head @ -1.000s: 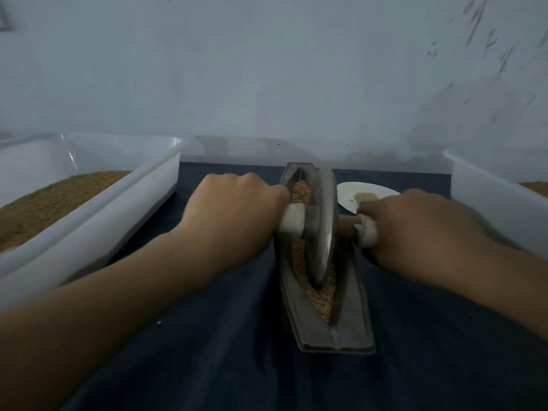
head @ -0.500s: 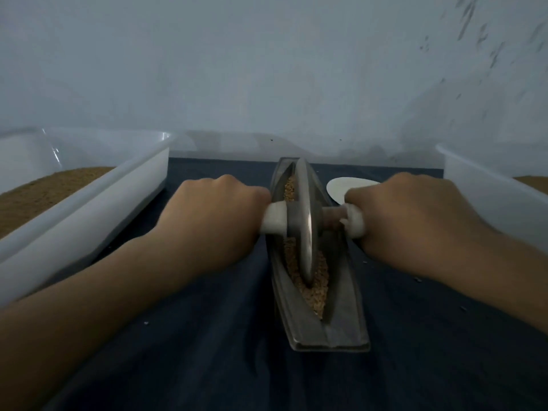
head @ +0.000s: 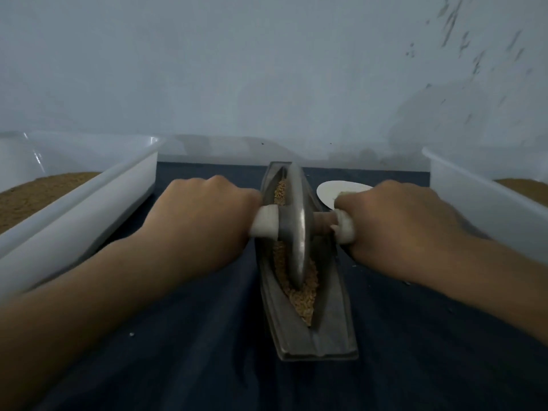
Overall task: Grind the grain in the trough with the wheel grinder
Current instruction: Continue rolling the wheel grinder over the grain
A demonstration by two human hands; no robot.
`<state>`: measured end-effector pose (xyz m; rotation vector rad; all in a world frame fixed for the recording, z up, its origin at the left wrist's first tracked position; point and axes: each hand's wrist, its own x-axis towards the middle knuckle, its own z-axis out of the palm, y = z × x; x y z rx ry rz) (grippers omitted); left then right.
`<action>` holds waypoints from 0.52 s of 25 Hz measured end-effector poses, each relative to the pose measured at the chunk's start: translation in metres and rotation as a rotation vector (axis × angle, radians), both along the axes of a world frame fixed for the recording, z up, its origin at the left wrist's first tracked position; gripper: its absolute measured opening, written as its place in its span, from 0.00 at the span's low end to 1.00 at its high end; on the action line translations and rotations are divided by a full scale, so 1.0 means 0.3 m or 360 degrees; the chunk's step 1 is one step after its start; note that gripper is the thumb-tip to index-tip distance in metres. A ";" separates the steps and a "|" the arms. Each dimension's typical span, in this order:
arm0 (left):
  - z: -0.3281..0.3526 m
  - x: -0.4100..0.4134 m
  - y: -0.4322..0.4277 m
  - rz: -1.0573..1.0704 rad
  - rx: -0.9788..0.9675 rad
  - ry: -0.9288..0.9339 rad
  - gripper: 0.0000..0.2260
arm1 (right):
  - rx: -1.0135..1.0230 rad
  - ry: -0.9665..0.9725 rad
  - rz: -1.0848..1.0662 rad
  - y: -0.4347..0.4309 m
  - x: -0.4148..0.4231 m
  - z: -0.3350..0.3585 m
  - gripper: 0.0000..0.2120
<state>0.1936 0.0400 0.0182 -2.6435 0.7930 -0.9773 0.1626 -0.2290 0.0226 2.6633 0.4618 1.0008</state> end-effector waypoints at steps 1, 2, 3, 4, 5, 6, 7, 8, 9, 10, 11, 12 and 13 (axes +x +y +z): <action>0.007 0.011 -0.015 0.0042 0.0028 -0.0054 0.06 | 0.0038 0.0031 -0.0061 0.004 0.014 -0.015 0.16; 0.012 0.032 -0.043 0.0150 0.0065 -0.0063 0.06 | 0.0076 0.0094 -0.0170 0.020 0.048 -0.023 0.15; 0.029 0.069 -0.082 0.0246 0.0064 -0.0033 0.04 | 0.0186 0.0179 -0.0248 0.042 0.093 -0.009 0.12; 0.054 0.106 -0.113 0.0335 0.0036 0.0018 0.03 | 0.0301 0.0283 -0.0304 0.063 0.133 0.009 0.09; 0.075 0.138 -0.134 0.0379 0.0018 0.0076 0.05 | 0.0374 0.0366 -0.0316 0.076 0.169 0.024 0.07; 0.090 0.161 -0.149 0.0409 0.0023 0.0142 0.07 | 0.0432 0.0460 -0.0339 0.080 0.193 0.035 0.06; 0.098 0.160 -0.152 0.0415 0.0035 0.0171 0.07 | 0.0449 0.0529 -0.0339 0.072 0.194 0.039 0.06; 0.097 0.131 -0.139 0.0366 0.0049 0.0143 0.06 | 0.0414 0.0549 -0.0311 0.054 0.170 0.034 0.05; 0.081 0.086 -0.113 0.0275 0.0061 0.0052 0.05 | 0.0342 0.0471 -0.0227 0.032 0.130 0.019 0.06; 0.054 0.039 -0.085 0.0163 0.0073 -0.0044 0.07 | 0.0250 0.0299 -0.0117 0.010 0.078 -0.003 0.07; 0.031 -0.011 -0.061 0.0044 0.0090 -0.0121 0.12 | 0.0184 0.0140 -0.0056 -0.003 0.017 -0.021 0.09; 0.017 -0.043 -0.040 -0.0033 0.0066 -0.0195 0.15 | 0.0180 0.0001 0.0014 -0.010 -0.025 -0.030 0.10; 0.014 -0.044 -0.029 -0.0020 0.0034 -0.0195 0.17 | 0.0172 -0.0011 0.0039 -0.017 -0.034 -0.026 0.11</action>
